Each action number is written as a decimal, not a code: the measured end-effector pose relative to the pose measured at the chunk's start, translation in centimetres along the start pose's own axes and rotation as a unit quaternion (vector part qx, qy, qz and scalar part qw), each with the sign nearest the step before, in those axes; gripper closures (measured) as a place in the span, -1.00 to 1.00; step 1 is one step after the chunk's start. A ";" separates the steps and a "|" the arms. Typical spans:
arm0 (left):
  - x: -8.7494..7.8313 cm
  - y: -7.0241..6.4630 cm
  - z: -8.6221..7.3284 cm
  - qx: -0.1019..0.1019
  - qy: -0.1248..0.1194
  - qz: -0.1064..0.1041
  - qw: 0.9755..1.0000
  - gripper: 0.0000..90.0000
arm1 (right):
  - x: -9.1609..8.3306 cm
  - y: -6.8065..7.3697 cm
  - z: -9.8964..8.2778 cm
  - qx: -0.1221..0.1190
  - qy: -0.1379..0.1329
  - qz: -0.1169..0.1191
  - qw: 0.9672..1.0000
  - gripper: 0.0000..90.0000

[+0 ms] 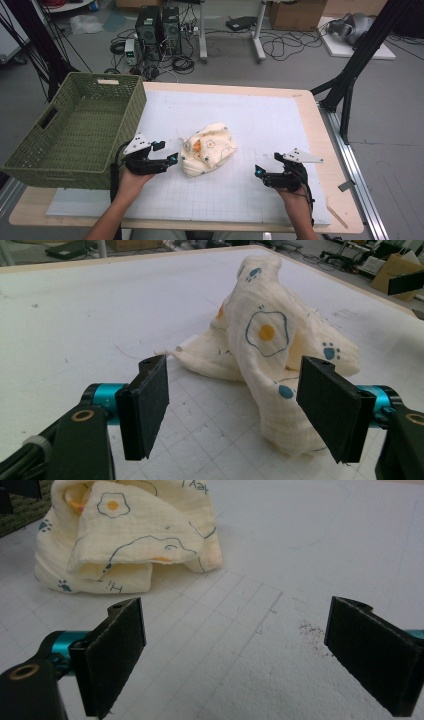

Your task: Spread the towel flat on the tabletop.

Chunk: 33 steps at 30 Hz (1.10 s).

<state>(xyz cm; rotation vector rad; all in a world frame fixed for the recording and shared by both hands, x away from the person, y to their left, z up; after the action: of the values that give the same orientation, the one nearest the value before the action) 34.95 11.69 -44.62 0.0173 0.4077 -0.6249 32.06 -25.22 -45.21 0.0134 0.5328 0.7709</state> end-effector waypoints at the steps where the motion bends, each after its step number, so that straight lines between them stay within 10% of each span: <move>1: 0.0 0.0 0.0 0.000 0.000 0.000 1.000 -0.35 | 0.0 0.0 0.0 -0.001 0.001 0.002 1.000 -0.81; 10: -0.3 0.1 0.2 -0.009 0.001 -0.003 1.000 -0.32 | 1.6 0.8 0.3 -0.007 0.030 0.029 0.999 -0.80; 13: -0.4 0.2 0.1 -0.010 0.000 -0.003 1.000 -0.32 | 2.4 1.4 0.7 -0.007 0.037 0.055 0.998 -0.48; 25: -0.3 0.2 -0.1 -0.012 0.009 -0.001 1.000 -0.24 | 6.5 3.3 3.2 -0.013 0.023 0.076 0.997 -0.22; 33: -0.2 0.0 -0.3 -0.011 0.013 -0.003 1.000 -0.22 | 11.5 4.7 2.9 -0.036 0.097 0.057 0.993 0.42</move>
<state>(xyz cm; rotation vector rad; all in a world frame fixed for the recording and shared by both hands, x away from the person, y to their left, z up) 34.68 11.86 -44.80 0.0027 0.4393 -0.6274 37.13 -13.58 -46.95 -0.0994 0.6928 0.9074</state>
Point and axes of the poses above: each handheld gripper's, and its own axes: x roughly forward along the jaws, z roughly out of its top, y roughly to its left, the point moved 6 cm from there along x, roughly forward along the jaws, and after that the axes turned 9 degrees about z, right-handed, at the moved point
